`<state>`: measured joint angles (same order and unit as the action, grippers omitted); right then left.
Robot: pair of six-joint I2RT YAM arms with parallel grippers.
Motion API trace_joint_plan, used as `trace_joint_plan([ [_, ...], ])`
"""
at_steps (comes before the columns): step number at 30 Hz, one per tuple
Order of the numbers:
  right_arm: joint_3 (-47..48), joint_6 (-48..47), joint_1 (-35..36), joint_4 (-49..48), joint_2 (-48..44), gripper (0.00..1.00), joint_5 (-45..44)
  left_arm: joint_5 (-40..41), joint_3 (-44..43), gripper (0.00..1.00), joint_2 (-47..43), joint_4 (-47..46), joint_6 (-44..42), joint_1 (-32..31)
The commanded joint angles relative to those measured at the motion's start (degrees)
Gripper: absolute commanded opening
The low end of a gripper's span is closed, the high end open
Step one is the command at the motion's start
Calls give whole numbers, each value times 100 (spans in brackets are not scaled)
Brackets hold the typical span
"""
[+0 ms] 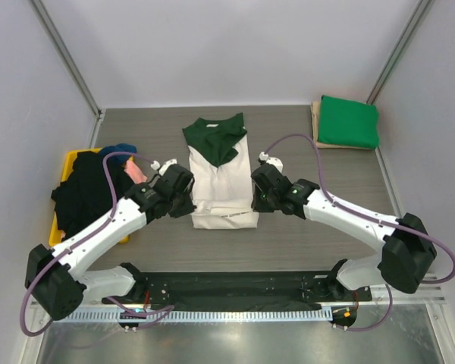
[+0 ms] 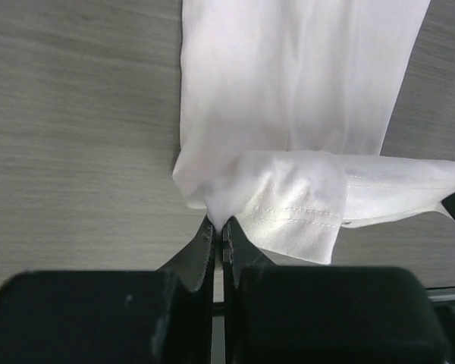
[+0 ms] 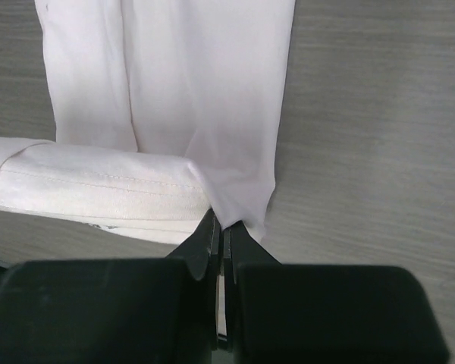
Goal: Fold and stack the t-shirts
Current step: Fold the tshirt
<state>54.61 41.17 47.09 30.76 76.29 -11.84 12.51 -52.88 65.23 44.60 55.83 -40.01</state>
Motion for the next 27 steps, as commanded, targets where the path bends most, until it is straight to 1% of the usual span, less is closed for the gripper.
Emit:
trace_joint_plan([
  [1, 453, -592, -270, -105, 306, 1, 146, -301, -398, 0, 366, -259, -731, 413],
  [6, 998, -1014, -683, -211, 975, 1, 339, -513, -907, 0, 1069, -347, -1188, 906],
  [12, 1587, -1392, -1087, -299, 1659, 1, 603, -662, -1558, 0, 1956, -347, -1619, 1328],
  [19, 2246, -1664, -1369, -352, 2346, 1, 937, -803, -2156, 0, 2783, -355, -1848, 1593],
  [27, 2721, -1709, -1624, -387, 2996, 1, 1104, -865, -2841, 0, 3575, -268, -2050, 1821],
])
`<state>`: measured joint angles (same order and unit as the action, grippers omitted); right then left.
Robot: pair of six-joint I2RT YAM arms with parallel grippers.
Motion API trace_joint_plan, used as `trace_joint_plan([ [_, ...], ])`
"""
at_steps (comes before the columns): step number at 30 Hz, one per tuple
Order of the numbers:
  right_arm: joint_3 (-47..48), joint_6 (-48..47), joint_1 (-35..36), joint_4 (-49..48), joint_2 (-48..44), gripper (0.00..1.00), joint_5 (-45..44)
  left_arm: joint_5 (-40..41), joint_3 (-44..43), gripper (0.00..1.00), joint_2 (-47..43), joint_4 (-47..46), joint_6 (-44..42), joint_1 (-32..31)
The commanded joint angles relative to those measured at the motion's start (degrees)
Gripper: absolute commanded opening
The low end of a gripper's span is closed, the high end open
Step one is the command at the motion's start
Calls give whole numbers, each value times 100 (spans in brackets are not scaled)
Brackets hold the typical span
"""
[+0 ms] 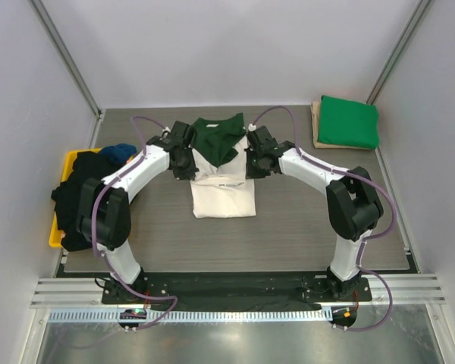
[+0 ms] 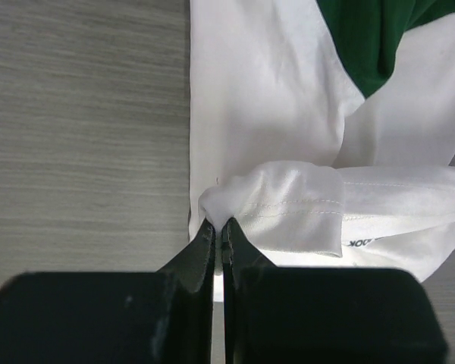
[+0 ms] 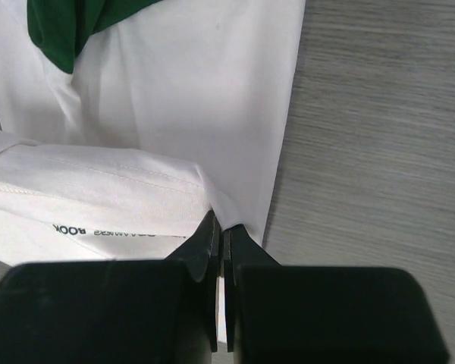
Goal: Fold and stack the t-shirts
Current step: Fold the tshirt
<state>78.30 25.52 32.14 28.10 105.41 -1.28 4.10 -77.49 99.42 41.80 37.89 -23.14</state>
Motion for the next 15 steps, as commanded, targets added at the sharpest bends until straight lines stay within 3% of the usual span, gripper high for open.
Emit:
trace_joint_plan([
  [1, 474, -152, -164, -129, 155, 1, 240, -14, -546, 0, 235, 73, -282, 160],
  [15, 1389, -232, -445, -94, 990, 1, 497, -5, -1663, 0, 1352, 469, -502, 494],
])
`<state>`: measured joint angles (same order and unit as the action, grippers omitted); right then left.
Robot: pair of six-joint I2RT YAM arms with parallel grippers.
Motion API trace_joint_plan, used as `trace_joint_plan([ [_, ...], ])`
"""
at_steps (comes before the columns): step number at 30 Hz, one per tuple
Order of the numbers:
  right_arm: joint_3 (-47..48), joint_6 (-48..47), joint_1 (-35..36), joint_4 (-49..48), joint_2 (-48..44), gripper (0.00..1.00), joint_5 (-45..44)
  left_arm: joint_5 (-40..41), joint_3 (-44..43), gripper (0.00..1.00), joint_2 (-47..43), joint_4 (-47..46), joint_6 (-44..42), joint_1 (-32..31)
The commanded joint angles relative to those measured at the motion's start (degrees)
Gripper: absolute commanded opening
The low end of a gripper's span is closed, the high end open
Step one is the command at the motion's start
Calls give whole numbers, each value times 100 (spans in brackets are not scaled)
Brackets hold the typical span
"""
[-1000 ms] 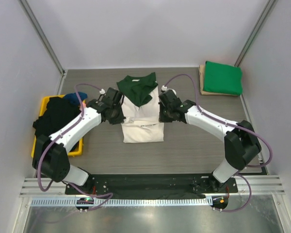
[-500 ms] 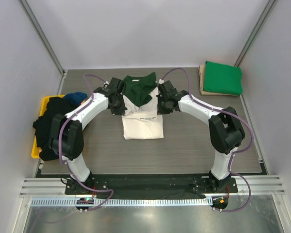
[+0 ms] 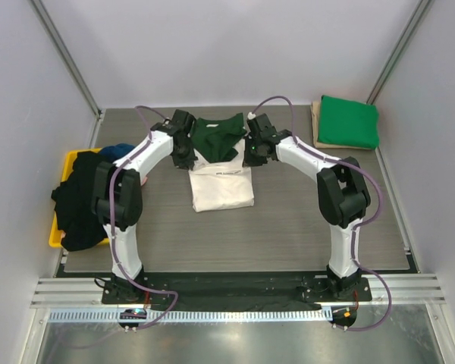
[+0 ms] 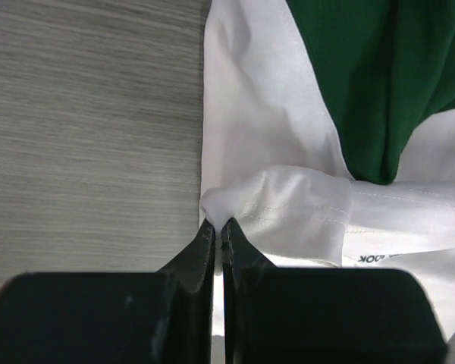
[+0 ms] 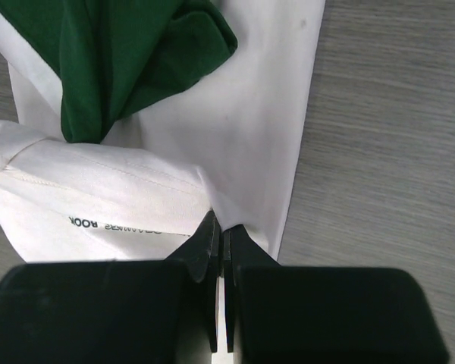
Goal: Fold and stack the t-shirts
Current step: Fold the tshirt
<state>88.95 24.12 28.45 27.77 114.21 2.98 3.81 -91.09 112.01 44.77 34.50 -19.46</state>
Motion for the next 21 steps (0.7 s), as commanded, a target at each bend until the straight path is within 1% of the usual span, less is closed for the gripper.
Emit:
trace_joint_plan([
  [1, 421, -100, -120, -61, 180, 1, 79, 14, -374, 0, 189, 189, -180, 144],
  [12, 887, -153, -287, -17, 505, 1, 185, -82, -1183, 0, 708, 357, -383, 311],
  [15, 1132, -162, -331, -8, 680, 1, 281, -126, -1691, 2, 1077, 584, -426, 355],
  [16, 1247, -153, -357, 53, 768, 6, 290, -135, -1876, 7, 1200, 716, -435, 390],
  [17, 1387, -153, -383, 192, 865, 30, 317, -170, -2086, 12, 1375, 865, -435, 417],
  [18, 1580, -162, -410, 316, 1118, 44, 326, -223, -2689, 18, 1690, 1180, -453, 443],
  [19, 2113, -171, -523, 465, 1242, 56, 334, -293, -3034, 32, 1893, 1374, -444, 478],
  [20, 2449, -162, -568, 614, 1374, 72, 317, -555, -3507, 38, 2078, 1559, -436, 566],
  [21, 2809, -145, -638, 938, 1550, 75, 282, -670, -4417, 44, 2245, 1717, -435, 601],
])
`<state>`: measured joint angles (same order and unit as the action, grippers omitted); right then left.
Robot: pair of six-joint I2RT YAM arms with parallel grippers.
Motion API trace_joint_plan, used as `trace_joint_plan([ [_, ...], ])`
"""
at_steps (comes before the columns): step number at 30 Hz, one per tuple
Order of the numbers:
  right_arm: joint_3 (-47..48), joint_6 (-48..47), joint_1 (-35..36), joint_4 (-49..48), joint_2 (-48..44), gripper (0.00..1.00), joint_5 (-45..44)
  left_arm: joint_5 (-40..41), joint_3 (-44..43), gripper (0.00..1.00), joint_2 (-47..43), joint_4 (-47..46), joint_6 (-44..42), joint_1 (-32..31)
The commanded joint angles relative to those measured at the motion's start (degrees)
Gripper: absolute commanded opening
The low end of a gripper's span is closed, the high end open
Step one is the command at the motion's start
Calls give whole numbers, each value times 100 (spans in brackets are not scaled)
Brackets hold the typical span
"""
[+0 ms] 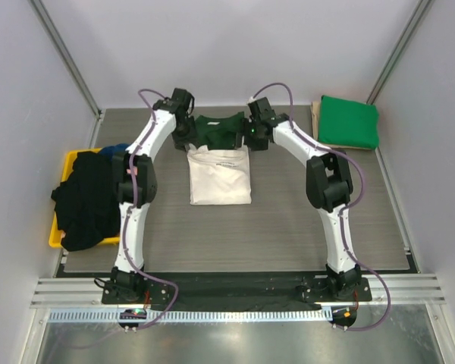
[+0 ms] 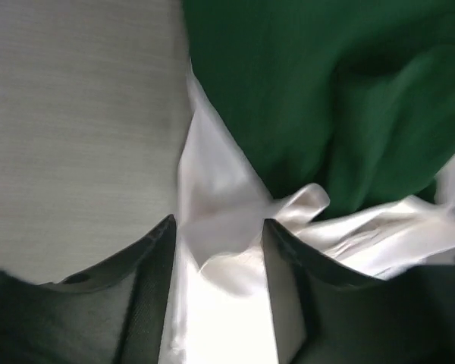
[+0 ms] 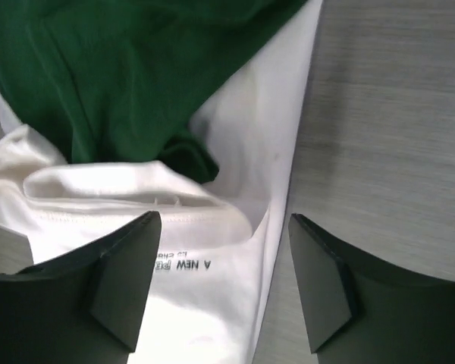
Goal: Fold and stack the t-shirts
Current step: Fold the tshirt
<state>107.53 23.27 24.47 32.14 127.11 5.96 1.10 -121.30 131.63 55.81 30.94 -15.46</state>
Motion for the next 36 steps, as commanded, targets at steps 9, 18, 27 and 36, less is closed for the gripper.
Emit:
trace_joint_plan([
  [9, -300, 99, -364, 278, -1018, 77, 344, -743, 144, 61, -1145, 58, 105, 404],
  [18, -3937, 661, 128, -1253, -2857, 81, 1416, -1428, 5069, 61, -3881, -1904, 710, 176],
  [27, -4767, 864, 172, -2062, -2560, 77, 1585, -1921, 6978, 64, -4295, -3698, 1221, -80],
  [36, -4978, 917, 172, -2458, -2147, 65, 1646, -1772, 7418, 64, -3935, -4482, 1397, -80],
])
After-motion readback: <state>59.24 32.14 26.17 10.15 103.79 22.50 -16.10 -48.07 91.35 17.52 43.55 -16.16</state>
